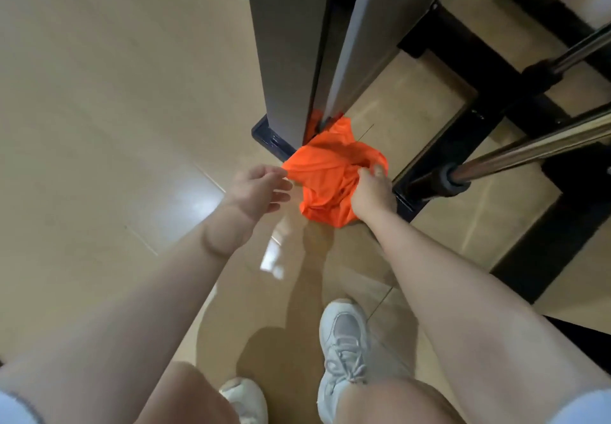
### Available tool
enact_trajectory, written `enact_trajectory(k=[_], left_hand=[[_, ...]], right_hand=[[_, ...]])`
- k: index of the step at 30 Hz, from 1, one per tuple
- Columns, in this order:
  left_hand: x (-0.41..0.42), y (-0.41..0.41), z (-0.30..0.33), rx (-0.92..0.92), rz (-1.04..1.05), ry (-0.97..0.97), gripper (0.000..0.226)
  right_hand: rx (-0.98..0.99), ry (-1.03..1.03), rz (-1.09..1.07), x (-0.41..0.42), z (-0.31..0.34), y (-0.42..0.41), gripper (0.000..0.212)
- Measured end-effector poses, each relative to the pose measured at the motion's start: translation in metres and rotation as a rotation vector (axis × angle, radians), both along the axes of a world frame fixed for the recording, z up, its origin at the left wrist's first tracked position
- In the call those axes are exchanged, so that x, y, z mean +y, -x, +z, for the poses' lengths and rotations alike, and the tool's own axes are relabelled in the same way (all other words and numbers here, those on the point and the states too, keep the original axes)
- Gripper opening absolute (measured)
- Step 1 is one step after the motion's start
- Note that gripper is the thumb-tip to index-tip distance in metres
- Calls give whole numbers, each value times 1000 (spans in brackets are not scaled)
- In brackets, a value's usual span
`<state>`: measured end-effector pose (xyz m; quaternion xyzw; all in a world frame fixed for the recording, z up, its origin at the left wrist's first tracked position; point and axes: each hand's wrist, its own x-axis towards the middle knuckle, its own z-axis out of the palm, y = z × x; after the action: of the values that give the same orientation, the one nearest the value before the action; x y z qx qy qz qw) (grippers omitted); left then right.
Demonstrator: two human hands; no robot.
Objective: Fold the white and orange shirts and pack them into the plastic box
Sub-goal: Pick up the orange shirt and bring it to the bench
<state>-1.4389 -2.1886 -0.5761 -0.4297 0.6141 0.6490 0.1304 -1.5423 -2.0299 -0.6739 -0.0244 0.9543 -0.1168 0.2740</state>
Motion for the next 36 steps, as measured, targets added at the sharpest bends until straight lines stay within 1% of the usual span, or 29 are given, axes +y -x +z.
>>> enact_trajectory(k=[3, 5, 7, 10, 13, 16, 20, 22, 25, 26, 27, 28, 30, 31, 32, 33, 34, 36], left_hand=[[-4, 8, -48, -10, -4, 26, 22], [-7, 12, -66, 12, 8, 35, 22], [-10, 12, -74, 29, 51, 43, 23], [-9, -4, -55, 44, 51, 52, 22], [-1, -23, -6, -17, 42, 78, 25], [8, -42, 71, -45, 76, 64, 26], [20, -67, 195, -23, 81, 39, 27], [24, -75, 261, -4, 76, 47, 26], [27, -86, 351, 87, -25, 74, 13], [27, -89, 377, 131, -63, 98, 12], [27, -93, 398, 172, -89, 114, 15], [25, -96, 416, 214, -140, 148, 23], [21, -106, 440, 262, -382, 277, 50], [19, -112, 445, 261, -480, 289, 62], [18, -120, 451, 242, -528, 290, 67], [15, -130, 457, 186, -512, 277, 66], [13, -140, 461, 156, -461, 280, 55], [11, -161, 473, 137, -307, 330, 9]], right_hand=[[80, -101, 137, -2, -49, 12, 46], [157, -124, 137, -1, -69, 21, 39], [259, -106, 129, 1, -70, 27, 33], [314, -45, 193, 4, -35, 26, 30], [294, 163, 207, 3, 34, 11, 28], [262, 365, 95, 2, 132, -8, 23], [168, 515, -21, 1, 283, -28, 19], [152, 561, -43, -4, 358, -39, 18], [119, 622, -47, -16, 461, -56, 16], [87, 652, -48, -20, 491, -62, 15], [49, 684, -51, -26, 517, -67, 15], [6, 724, -62, -32, 540, -72, 15], [-82, 790, -93, -45, 577, -81, 16], [-127, 815, -105, -54, 593, -85, 16], [-181, 841, -113, -62, 608, -89, 16], [-240, 870, -112, -71, 621, -94, 16], [-301, 900, -100, -78, 631, -98, 15], [-398, 932, -31, -96, 647, -104, 12]])
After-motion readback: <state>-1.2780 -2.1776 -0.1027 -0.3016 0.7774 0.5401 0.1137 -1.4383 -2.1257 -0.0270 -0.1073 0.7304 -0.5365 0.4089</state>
